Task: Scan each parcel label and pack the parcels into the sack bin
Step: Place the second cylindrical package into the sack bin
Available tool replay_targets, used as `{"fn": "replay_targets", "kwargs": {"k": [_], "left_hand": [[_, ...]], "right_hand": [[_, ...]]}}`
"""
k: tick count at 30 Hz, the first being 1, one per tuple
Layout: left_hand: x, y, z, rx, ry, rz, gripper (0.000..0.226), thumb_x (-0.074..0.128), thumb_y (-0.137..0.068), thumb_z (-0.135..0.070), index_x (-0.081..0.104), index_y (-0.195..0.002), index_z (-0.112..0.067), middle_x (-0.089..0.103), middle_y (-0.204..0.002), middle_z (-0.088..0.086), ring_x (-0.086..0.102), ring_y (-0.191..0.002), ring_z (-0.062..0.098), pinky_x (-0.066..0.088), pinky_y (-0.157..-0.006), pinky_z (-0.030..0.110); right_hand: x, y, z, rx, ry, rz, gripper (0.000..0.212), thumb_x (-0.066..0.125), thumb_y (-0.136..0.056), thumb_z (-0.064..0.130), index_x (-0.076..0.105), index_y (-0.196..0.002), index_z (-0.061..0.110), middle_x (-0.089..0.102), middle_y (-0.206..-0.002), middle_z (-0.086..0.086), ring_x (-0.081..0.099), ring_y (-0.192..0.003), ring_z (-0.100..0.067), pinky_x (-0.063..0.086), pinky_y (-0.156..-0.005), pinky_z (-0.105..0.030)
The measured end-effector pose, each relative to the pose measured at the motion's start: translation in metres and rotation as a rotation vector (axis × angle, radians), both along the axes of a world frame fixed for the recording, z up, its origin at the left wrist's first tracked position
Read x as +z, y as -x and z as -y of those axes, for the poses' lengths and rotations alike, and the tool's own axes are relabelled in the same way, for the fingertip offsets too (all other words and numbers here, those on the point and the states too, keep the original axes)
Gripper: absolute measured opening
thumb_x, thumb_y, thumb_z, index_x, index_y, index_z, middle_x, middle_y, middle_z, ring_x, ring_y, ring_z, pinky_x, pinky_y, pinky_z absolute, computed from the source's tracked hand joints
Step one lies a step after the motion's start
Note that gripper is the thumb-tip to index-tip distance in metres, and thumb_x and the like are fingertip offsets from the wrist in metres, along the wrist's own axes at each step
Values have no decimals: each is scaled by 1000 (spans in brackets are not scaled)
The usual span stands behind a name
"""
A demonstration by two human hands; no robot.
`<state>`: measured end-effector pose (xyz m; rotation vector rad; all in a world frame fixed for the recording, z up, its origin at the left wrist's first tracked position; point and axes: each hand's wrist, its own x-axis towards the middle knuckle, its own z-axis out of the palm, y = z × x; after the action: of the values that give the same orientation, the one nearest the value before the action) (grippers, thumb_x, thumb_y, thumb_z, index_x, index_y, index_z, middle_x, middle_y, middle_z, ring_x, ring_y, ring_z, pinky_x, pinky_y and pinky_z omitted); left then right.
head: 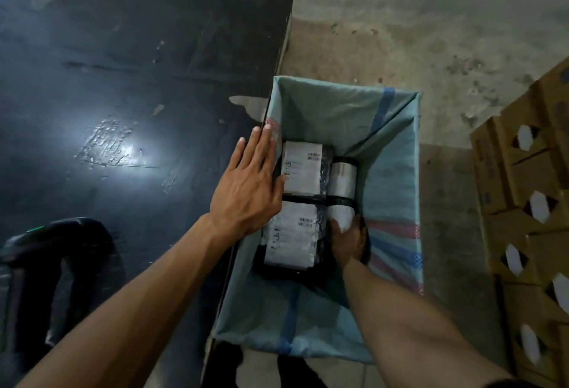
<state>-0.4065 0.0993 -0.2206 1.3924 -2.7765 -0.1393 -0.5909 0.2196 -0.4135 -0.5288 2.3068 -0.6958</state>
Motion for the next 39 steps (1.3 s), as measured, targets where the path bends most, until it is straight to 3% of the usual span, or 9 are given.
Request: {"fn": "replay_targets", "kwargs": {"k": [7, 17, 24, 28, 34, 39], "left_hand": [[-1, 2, 1, 1, 18, 52, 73, 30, -106, -41, 2, -160, 0, -8, -168, 14, -9, -156, 24, 1, -127, 42], [0, 3, 0, -6, 21, 34, 74, 27, -102, -42, 8, -160, 1, -2, -168, 14, -5, -157, 24, -1, -127, 41], [0, 2, 0, -7, 1, 39, 72, 26, -105, -41, 3, -160, -1, -7, -168, 13, -11, -156, 23, -2, -127, 41], [-2, 1, 0, 2, -1, 46, 73, 28, -105, -41, -2, -160, -2, -11, -168, 13, -14, -155, 23, -3, -127, 41], [-4, 0, 1, 4, -33, -24, 76, 31, -104, -40, -7, -160, -5, -14, -168, 9, -14, -155, 21, -6, -127, 39], [3, -1, -1, -4, -70, -59, 76, 32, -104, -38, -5, -160, -3, -12, -169, 10, -12, -156, 22, -6, -126, 38]], "right_hand": [[-27, -13, 6, -90, 89, 110, 79, 62, -107, 25, 17, -166, -1, 18, -172, -27, 23, -159, -37, 19, -129, -38], [-39, -11, 5, -72, 83, 178, 81, 58, -108, 30, 10, -168, 6, 12, -175, -22, 19, -161, -34, 21, -129, -43], [-21, 4, 11, 66, -121, 143, 82, 59, -107, 38, 16, -167, 3, 28, -169, -25, 35, -153, -40, 32, -123, -43], [-4, 13, 18, 85, -198, 120, 69, 62, -104, 35, 38, -156, -4, 46, -159, -26, 50, -142, -42, 43, -116, -45], [43, 10, 17, 245, -212, 6, 65, 57, -105, 35, 39, -158, 3, 42, -160, -22, 45, -145, -39, 39, -118, -42], [99, -4, 17, 342, -124, -109, 69, 58, -103, 45, 42, -157, 6, 45, -156, -22, 47, -142, -41, 43, -115, -49]]}}
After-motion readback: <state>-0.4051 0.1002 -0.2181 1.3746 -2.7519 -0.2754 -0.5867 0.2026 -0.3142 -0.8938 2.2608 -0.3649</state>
